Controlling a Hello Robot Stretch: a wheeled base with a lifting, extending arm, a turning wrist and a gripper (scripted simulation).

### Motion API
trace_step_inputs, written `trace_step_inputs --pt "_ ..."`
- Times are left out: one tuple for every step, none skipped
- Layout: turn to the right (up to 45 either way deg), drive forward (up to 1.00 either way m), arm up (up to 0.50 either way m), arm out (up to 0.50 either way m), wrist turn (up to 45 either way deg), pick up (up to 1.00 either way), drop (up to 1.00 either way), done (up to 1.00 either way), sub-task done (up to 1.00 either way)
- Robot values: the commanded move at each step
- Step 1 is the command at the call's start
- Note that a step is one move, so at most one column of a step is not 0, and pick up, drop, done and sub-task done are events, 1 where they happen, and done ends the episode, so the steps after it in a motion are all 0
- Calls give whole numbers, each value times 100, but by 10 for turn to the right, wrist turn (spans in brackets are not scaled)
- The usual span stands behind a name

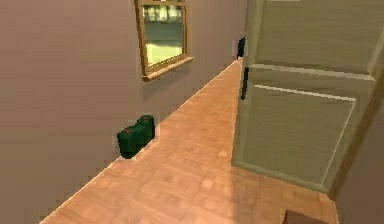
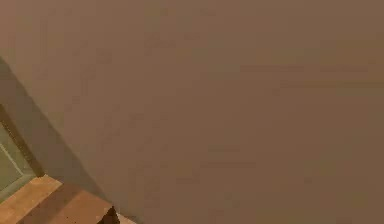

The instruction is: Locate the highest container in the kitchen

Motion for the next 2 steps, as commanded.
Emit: trace_step_inputs --pt "0 100 0 0 0 0 0 0 0" --pt "0 65 0 0 0 0 0 0 0"
